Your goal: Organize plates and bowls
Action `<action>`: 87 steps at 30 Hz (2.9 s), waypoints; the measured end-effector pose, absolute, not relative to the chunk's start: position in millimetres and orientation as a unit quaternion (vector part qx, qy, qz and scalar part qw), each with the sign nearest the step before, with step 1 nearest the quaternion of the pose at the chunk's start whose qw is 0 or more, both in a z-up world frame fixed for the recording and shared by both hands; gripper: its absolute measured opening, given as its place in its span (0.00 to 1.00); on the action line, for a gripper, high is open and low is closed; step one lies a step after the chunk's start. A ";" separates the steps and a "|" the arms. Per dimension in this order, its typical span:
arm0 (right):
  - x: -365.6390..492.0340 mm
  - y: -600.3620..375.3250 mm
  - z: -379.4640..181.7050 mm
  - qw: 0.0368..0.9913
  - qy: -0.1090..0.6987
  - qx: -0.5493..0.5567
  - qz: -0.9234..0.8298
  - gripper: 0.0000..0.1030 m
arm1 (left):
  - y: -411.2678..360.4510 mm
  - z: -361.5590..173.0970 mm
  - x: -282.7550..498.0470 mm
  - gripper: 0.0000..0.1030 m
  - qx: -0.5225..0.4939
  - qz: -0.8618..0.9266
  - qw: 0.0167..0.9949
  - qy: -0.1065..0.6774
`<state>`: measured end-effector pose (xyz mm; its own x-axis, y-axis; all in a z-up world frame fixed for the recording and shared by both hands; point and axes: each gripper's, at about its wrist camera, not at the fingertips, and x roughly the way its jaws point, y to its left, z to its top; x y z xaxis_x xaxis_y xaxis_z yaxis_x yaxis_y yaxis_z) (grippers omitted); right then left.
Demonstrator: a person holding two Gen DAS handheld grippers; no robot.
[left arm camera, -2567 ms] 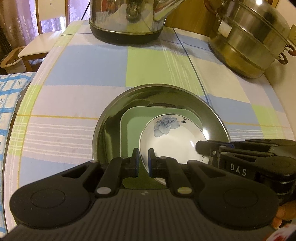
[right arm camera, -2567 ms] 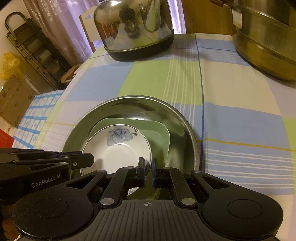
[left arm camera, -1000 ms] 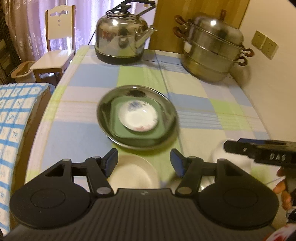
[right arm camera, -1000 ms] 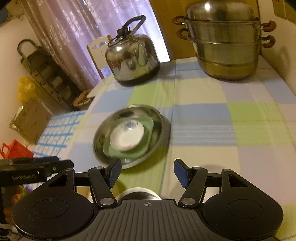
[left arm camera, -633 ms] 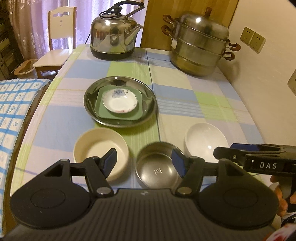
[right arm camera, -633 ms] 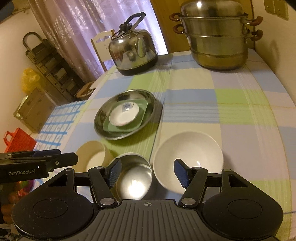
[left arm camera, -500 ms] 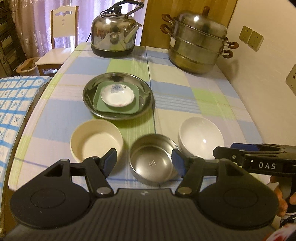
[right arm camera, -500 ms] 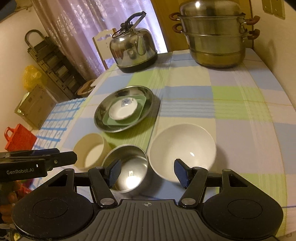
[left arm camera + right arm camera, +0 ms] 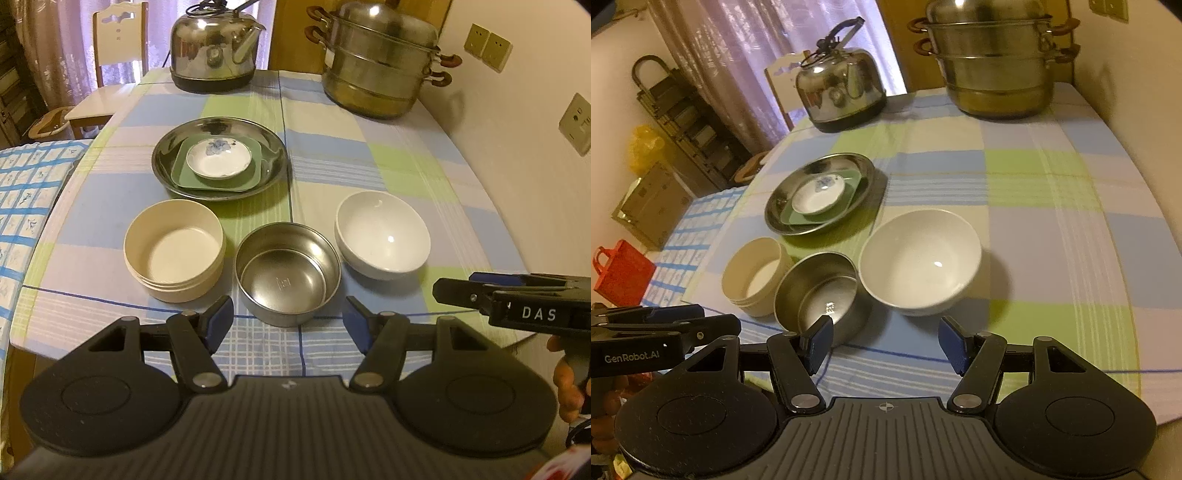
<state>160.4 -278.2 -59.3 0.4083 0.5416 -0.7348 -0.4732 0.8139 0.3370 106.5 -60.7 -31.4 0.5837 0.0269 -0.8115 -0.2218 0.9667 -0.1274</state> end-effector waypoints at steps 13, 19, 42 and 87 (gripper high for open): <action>138.0 -263.4 -61.4 0.850 0.472 0.057 0.226 0.61 | -32.9 -43.1 111.1 0.61 -0.084 0.000 0.874 0.478; 123.9 -242.4 -61.7 0.853 0.478 0.064 0.201 0.61 | -9.9 -46.1 109.7 0.61 -0.077 -0.023 0.871 0.484; 96.7 -150.7 -83.9 0.839 0.508 0.078 0.179 0.61 | 81.8 -67.9 88.8 0.61 -0.075 -0.035 0.859 0.506; 165.7 -46.6 -127.7 0.832 0.511 0.081 0.201 0.25 | 134.3 -108.8 174.3 0.36 -0.064 -0.009 0.866 0.496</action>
<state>165.7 -46.6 -127.7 0.3972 0.4174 -0.8173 -0.2523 0.9060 0.3400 174.3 134.3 -108.8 0.5077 -0.0790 -0.8579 -0.0486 0.9916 -0.1200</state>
